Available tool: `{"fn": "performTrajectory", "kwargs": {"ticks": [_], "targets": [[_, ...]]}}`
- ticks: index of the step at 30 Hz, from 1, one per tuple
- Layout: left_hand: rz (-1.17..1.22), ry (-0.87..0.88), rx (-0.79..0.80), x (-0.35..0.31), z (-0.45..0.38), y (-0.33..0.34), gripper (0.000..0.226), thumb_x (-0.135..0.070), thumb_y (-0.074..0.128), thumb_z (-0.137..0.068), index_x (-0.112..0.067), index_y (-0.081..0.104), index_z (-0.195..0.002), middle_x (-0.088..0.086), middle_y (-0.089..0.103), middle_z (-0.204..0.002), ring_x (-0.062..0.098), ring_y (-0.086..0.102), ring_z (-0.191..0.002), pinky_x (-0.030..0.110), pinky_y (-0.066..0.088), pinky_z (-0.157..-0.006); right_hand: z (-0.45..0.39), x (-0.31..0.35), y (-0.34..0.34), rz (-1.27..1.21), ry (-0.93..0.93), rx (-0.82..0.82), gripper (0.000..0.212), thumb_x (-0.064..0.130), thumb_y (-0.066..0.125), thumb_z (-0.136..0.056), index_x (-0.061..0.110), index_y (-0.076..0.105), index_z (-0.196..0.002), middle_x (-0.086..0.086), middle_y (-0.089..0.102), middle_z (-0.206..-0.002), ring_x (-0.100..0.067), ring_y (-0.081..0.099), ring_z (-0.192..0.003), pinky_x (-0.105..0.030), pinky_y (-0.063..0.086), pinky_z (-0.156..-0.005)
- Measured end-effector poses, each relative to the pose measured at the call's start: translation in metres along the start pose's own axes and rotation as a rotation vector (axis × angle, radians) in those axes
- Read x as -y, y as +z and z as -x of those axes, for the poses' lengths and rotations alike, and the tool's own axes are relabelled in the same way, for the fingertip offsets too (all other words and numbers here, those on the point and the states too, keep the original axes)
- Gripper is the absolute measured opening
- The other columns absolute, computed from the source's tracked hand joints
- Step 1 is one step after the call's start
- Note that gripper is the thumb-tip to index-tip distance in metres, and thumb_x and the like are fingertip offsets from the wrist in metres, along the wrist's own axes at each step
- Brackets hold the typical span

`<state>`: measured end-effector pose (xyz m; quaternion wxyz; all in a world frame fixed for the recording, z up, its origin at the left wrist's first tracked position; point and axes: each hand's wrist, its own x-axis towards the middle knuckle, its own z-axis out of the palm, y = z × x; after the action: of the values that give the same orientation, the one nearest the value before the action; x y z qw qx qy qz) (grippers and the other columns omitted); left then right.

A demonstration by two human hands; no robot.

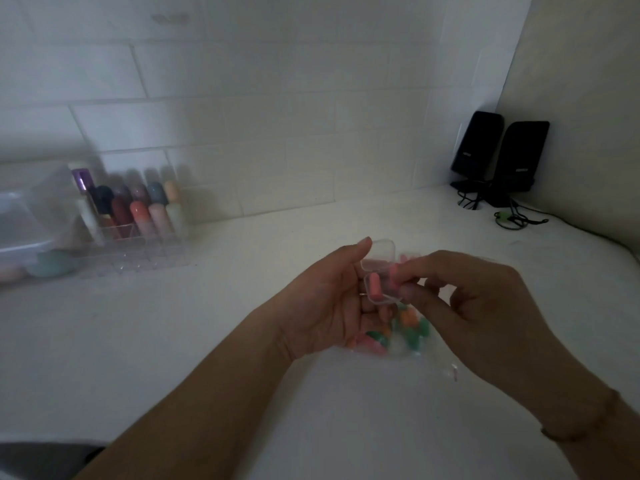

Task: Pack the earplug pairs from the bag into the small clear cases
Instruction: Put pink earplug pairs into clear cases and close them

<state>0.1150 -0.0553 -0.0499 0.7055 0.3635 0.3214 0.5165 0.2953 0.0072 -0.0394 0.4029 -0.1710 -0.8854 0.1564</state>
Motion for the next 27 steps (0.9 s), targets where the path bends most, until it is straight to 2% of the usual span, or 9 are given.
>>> {"fn": "performTrajectory", "kwargs": {"ticks": [4, 7, 11, 14, 16, 19, 22, 25, 27], "targets": [[0.014, -0.011, 0.022, 0.0, 0.001, 0.002, 0.047, -0.047, 0.052, -0.086, -0.008, 0.063, -0.11, 0.006, 0.061, -0.08, 0.017, 0.057, -0.065, 0.025, 0.051, -0.061, -0.001, -0.004, 0.0, 0.022, -0.007, 0.042, 0.014, 0.017, 0.075, -0.082, 0.029, 0.073, -0.088, 0.018, 0.061, -0.084, -0.011, 0.056, -0.064, -0.009, 0.035, -0.055], [-0.012, -0.014, 0.046, 0.0, 0.001, 0.001, 0.05, -0.049, 0.05, -0.086, -0.011, 0.062, -0.115, 0.005, 0.063, -0.08, 0.016, 0.058, -0.067, 0.027, 0.051, -0.064, -0.001, -0.004, 0.002, 0.015, -0.003, 0.05, 0.018, 0.016, 0.076, -0.08, 0.033, 0.075, -0.087, 0.016, 0.062, -0.085, -0.013, 0.057, -0.065, -0.025, 0.045, -0.055], [0.021, -0.001, 0.054, 0.0, -0.001, 0.0, 0.058, -0.055, 0.049, -0.085, -0.007, 0.065, -0.113, 0.009, 0.065, -0.081, 0.017, 0.061, -0.065, 0.025, 0.052, -0.06, -0.001, -0.001, -0.002, -0.047, 0.019, 0.059, 0.021, 0.022, 0.074, -0.082, 0.037, 0.074, -0.096, 0.014, 0.062, -0.085, -0.014, 0.055, -0.066, -0.012, 0.037, -0.054], [0.054, 0.034, 0.0, -0.001, -0.002, 0.001, 0.046, -0.036, 0.058, -0.084, -0.003, 0.061, -0.116, 0.014, 0.063, -0.09, 0.018, 0.06, -0.064, 0.027, 0.052, -0.057, -0.001, 0.0, -0.006, -0.151, 0.119, -0.103, 0.013, 0.031, 0.067, -0.085, 0.036, 0.071, -0.097, 0.013, 0.063, -0.079, -0.01, 0.057, -0.064, -0.008, 0.035, -0.046], [-0.085, 0.114, -0.12, 0.0, -0.002, 0.0, 0.048, -0.018, 0.06, -0.081, -0.009, 0.053, -0.128, 0.014, 0.067, -0.093, 0.018, 0.059, -0.065, 0.03, 0.053, -0.061, -0.002, 0.0, -0.006, -0.143, 0.203, -0.189, 0.012, 0.031, 0.064, -0.086, 0.038, 0.069, -0.094, 0.017, 0.064, -0.08, -0.005, 0.059, -0.066, -0.007, 0.038, -0.046], [-0.505, 0.345, -0.272, 0.005, -0.002, 0.001, 0.072, -0.009, 0.062, -0.089, -0.026, 0.025, -0.148, 0.009, 0.072, -0.101, 0.021, 0.062, -0.072, 0.032, 0.054, -0.071, -0.003, 0.001, -0.004, -0.068, 0.262, -0.153, 0.015, 0.043, 0.059, -0.084, 0.037, 0.068, -0.094, 0.024, 0.063, -0.083, -0.003, 0.06, -0.07, -0.005, 0.04, -0.053], [-0.685, 0.512, -0.212, 0.011, 0.0, 0.007, 0.08, -0.011, 0.058, -0.095, -0.032, 0.006, -0.153, 0.003, 0.069, -0.117, 0.025, 0.07, -0.084, 0.036, 0.057, -0.078, -0.004, 0.001, -0.002, 0.012, 0.274, -0.056, 0.027, 0.056, 0.053, -0.081, 0.038, 0.068, -0.095, 0.021, 0.061, -0.09, -0.005, 0.058, -0.072, -0.012, 0.042, -0.058], [-0.771, 0.567, -0.168, 0.015, 0.0, 0.01, 0.081, -0.015, 0.056, -0.096, -0.041, 0.003, -0.152, -0.002, 0.055, -0.14, 0.027, 0.071, -0.092, 0.042, 0.058, -0.082, -0.003, 0.0, -0.003, 0.075, 0.307, -0.008, 0.037, 0.072, 0.043, -0.073, 0.046, 0.066, -0.088, 0.023, 0.053, -0.099, -0.002, 0.053, -0.078, -0.014, 0.036, -0.062], [-0.806, 0.576, -0.143, 0.017, 0.002, 0.01, 0.08, -0.015, 0.055, -0.097, -0.046, 0.005, -0.151, -0.003, 0.046, -0.148, 0.028, 0.071, -0.094, 0.048, 0.058, -0.081, -0.003, 0.0, -0.005, 0.034, 0.34, 0.005, 0.029, 0.069, 0.051, -0.072, 0.046, 0.067, -0.081, 0.023, 0.055, -0.097, -0.005, 0.052, -0.077, -0.012, 0.037, -0.061]]}}
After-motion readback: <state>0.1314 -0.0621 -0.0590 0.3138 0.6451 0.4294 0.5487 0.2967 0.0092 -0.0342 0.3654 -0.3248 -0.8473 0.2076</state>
